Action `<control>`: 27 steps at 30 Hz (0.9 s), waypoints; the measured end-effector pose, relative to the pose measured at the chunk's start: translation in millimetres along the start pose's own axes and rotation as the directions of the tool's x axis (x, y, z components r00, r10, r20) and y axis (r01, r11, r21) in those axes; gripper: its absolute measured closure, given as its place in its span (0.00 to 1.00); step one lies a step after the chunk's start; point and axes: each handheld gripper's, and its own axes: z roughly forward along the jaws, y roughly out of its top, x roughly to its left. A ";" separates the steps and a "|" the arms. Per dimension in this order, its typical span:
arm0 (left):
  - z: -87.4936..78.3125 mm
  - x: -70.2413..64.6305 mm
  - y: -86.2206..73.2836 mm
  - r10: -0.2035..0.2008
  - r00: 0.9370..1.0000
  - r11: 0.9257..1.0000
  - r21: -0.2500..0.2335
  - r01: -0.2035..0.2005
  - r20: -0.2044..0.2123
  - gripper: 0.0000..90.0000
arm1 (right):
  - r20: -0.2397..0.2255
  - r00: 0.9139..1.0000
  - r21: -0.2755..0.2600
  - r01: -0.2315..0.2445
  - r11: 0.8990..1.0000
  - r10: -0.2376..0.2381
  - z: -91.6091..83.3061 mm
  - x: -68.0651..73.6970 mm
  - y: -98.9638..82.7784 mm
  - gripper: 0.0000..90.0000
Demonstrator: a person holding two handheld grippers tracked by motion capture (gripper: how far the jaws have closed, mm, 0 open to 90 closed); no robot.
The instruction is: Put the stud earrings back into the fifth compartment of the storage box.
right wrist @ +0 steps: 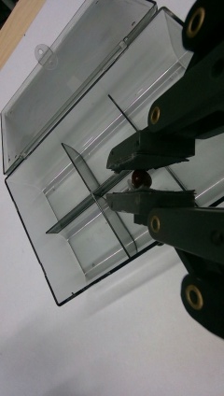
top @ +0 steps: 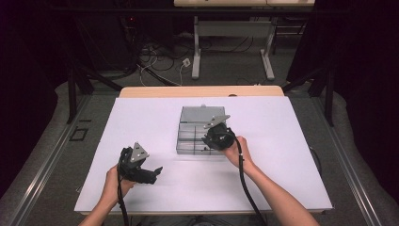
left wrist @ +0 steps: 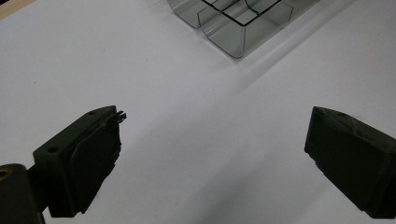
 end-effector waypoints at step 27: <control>-0.3 -0.4 0.3 0.004 1.000 1.000 -0.008 -0.004 -0.001 0.04 | -0.019 0.998 0.038 -0.065 0.997 0.066 -24.0 -21.4 -17.6 0.41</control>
